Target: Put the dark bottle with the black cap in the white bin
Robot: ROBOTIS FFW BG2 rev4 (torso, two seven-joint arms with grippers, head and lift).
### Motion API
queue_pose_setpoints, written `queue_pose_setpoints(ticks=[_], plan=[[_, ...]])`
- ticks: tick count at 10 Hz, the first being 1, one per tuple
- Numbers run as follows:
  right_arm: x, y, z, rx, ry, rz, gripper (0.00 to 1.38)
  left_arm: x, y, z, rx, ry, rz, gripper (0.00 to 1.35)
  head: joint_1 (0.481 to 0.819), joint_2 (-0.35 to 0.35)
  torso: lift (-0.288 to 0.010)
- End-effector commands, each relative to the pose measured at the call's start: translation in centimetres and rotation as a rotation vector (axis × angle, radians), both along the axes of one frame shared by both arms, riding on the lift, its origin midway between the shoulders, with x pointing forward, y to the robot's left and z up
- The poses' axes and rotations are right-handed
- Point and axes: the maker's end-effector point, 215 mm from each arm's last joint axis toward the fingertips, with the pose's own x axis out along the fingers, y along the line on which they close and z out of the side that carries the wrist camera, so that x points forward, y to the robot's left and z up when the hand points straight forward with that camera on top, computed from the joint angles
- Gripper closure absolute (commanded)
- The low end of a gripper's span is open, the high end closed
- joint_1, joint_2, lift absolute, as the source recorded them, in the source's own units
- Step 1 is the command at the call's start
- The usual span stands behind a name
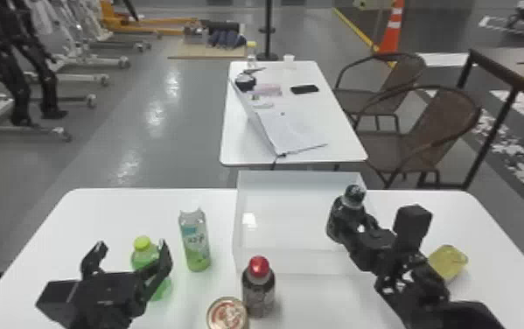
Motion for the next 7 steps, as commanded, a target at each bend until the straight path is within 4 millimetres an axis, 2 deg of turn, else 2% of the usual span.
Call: queue_pose_setpoints(ticks=[1, 5, 7], plan=[[-0.1, -0.2, -0.3, 0.005, 0.006, -0.001, 0.75, 0.0, -0.1, 0.0, -0.004, -0.001, 0.001, 0.11, 0.549, 0.000, -0.100], [-0.1, 0.0, 1.6, -0.025, -0.026, 0.017, 0.72, -0.1, 0.0, 0.0, -0.002, -0.004, 0.003, 0.10, 0.549, 0.000, -0.100], [-0.3, 0.1, 1.6, -0.020, -0.021, 0.018, 0.46, -0.2, 0.1, 0.1, -0.003, -0.006, 0.005, 0.10, 0.549, 0.000, -0.100]])
